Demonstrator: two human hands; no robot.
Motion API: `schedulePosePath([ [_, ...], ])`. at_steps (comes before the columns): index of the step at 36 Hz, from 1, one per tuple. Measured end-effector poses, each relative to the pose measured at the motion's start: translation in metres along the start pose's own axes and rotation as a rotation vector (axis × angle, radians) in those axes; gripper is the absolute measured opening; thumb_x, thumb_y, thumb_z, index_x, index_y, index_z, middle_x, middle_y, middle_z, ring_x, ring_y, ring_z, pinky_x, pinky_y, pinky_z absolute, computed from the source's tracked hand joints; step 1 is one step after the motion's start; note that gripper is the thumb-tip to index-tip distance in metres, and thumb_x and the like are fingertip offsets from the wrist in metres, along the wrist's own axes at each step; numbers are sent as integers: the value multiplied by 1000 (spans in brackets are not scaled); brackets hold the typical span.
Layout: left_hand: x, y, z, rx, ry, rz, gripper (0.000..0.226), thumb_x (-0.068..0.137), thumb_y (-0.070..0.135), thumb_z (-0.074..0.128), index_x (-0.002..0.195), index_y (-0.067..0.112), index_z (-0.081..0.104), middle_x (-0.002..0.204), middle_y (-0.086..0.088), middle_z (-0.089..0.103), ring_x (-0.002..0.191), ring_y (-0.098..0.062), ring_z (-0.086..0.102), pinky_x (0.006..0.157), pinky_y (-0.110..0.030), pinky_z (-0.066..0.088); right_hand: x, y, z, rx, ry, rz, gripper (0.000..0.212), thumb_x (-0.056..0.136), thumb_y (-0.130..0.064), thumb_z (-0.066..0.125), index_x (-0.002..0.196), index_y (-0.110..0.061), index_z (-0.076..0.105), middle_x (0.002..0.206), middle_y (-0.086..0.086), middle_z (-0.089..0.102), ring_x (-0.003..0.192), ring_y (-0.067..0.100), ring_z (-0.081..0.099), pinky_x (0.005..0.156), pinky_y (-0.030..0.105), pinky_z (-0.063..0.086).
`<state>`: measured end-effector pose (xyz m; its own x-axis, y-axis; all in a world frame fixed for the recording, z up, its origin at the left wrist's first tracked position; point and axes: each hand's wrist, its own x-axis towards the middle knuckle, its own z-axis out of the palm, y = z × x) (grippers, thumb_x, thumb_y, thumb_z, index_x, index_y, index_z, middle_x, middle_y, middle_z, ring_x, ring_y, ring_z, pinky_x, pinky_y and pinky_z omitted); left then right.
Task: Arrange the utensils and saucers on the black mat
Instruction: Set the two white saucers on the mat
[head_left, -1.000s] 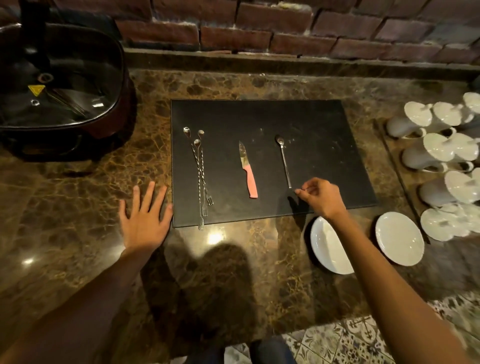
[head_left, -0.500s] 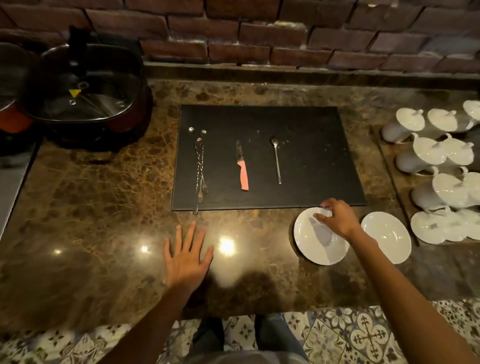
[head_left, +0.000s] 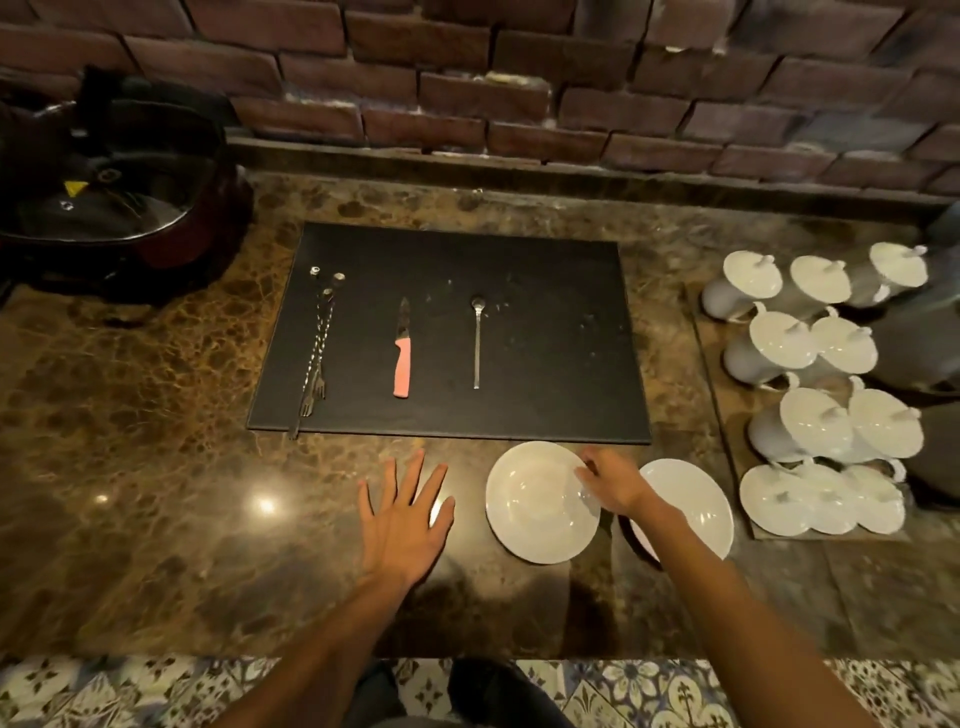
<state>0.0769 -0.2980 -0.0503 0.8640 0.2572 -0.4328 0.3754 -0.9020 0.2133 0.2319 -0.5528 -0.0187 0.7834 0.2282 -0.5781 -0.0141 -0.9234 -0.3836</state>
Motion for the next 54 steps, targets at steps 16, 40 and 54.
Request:
schedulePosePath([
  [16,21,22,13,1,-4,-48,64,90,83,12,144,62,-16,162,18,-27,152,-27,-29,117,-69,-19,81,8,-69,300,170,80,23,95,-9,55,85,9,65,78,13,59,73,22,55,68,39,51],
  [40,22,21,12,-30,34,-21,70,86,87,13,150,60,25,166,14,18,156,-34,6,117,-73,4,192,-56,-122,1104,200,339,44,85,20,51,123,-1,40,137,20,46,117,40,58,77,51,60],
  [54,18,28,0,36,-37,-57,84,67,87,-17,146,61,-13,163,15,-25,151,-28,-27,120,-70,-9,74,25,-153,132,-267,-60,17,91,1,59,104,4,70,99,13,71,92,26,67,90,40,55],
])
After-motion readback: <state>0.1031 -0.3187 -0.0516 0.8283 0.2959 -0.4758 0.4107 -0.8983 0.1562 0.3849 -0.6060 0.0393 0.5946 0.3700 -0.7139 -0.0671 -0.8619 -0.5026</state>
